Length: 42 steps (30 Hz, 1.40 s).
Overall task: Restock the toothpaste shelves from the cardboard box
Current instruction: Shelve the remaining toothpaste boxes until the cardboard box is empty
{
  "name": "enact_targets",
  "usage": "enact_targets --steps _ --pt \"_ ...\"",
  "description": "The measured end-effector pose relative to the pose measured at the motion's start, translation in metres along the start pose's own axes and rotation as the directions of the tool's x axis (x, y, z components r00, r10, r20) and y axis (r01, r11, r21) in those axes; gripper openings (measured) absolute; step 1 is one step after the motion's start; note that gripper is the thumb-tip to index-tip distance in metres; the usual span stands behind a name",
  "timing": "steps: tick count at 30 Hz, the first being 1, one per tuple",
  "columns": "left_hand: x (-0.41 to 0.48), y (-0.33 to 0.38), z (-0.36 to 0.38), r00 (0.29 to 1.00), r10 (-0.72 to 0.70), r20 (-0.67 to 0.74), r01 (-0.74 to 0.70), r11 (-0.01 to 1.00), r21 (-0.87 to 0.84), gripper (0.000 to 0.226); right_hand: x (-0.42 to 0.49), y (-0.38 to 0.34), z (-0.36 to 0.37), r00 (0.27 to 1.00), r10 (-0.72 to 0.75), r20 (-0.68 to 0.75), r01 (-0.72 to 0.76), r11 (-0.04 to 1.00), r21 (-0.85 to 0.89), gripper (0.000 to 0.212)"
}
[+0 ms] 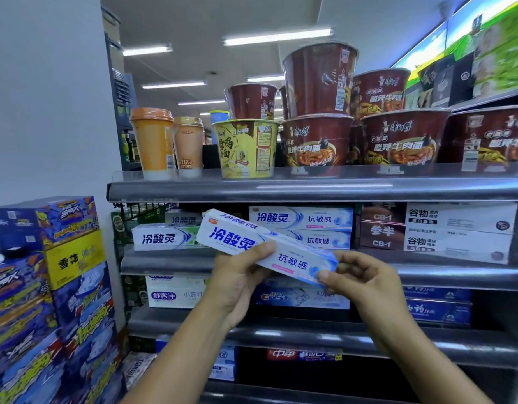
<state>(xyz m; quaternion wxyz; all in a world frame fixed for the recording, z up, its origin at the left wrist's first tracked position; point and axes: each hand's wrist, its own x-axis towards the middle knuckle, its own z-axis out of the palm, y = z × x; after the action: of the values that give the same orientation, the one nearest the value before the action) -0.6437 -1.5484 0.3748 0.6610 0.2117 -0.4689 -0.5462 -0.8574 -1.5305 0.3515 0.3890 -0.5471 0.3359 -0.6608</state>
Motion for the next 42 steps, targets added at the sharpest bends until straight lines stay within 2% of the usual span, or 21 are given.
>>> enact_targets --steps 2,4,7,10,16,21,24,26,30,32,34,37,42 --pt "0.002 0.004 -0.012 0.987 0.112 -0.119 -0.109 0.994 0.032 0.062 0.004 -0.003 -0.009 0.999 -0.035 -0.025 0.034 0.998 -0.050 0.054" --pt "0.004 0.010 -0.026 0.954 0.233 -0.191 -0.205 0.967 0.153 0.072 0.007 -0.006 -0.018 0.998 -0.063 -0.025 0.060 0.993 -0.105 0.053" --pt "0.006 0.012 -0.031 0.944 0.304 -0.131 -0.230 0.888 0.399 0.056 0.014 -0.009 -0.024 0.996 -0.088 -0.019 0.083 0.982 -0.169 0.051" --pt "0.012 0.013 -0.034 0.933 0.355 -0.057 -0.254 0.764 0.593 0.034 0.023 -0.010 -0.025 0.990 -0.122 -0.069 0.102 0.964 -0.245 0.043" --pt "0.031 0.017 -0.035 0.934 0.358 0.004 -0.193 0.494 0.848 0.021 0.042 -0.009 -0.032 0.958 -0.261 -0.116 0.167 0.841 -0.514 0.035" --pt "0.044 0.013 -0.030 0.916 0.398 0.049 -0.170 0.275 0.946 0.012 0.056 -0.009 -0.031 0.956 -0.274 -0.109 0.130 0.723 -0.679 0.030" --pt "0.048 0.012 -0.030 0.924 0.371 0.089 -0.141 0.117 0.983 0.030 0.064 -0.009 -0.030 0.962 -0.256 -0.097 0.105 0.672 -0.733 0.033" --pt "0.050 0.012 -0.030 0.931 0.354 0.089 -0.113 0.047 0.992 0.044 0.068 -0.009 -0.029 0.963 -0.254 -0.095 0.095 0.645 -0.758 0.034" --pt "0.054 0.009 -0.030 0.948 0.309 0.078 -0.090 0.026 0.996 0.051 0.073 -0.010 -0.026 0.968 -0.220 -0.124 0.044 0.629 -0.776 0.032" --pt "0.055 0.008 -0.029 0.946 0.319 0.062 -0.079 0.042 0.996 0.043 0.074 -0.009 -0.025 0.966 -0.216 -0.143 0.022 0.618 -0.786 0.030" --pt "0.054 0.007 -0.028 0.924 0.382 0.034 -0.076 0.095 0.993 0.025 0.073 -0.008 -0.022 0.966 -0.217 -0.144 0.012 0.589 -0.808 0.024" --pt "0.052 0.004 -0.027 0.896 0.444 0.021 -0.082 0.118 0.990 0.023 0.070 -0.006 -0.020 0.964 -0.232 -0.129 0.016 0.538 -0.843 0.019" --pt "0.055 0.008 -0.029 0.916 0.400 -0.017 -0.034 0.120 0.992 0.023 0.068 -0.010 -0.018 0.967 -0.222 -0.122 0.014 0.526 -0.851 0.020"
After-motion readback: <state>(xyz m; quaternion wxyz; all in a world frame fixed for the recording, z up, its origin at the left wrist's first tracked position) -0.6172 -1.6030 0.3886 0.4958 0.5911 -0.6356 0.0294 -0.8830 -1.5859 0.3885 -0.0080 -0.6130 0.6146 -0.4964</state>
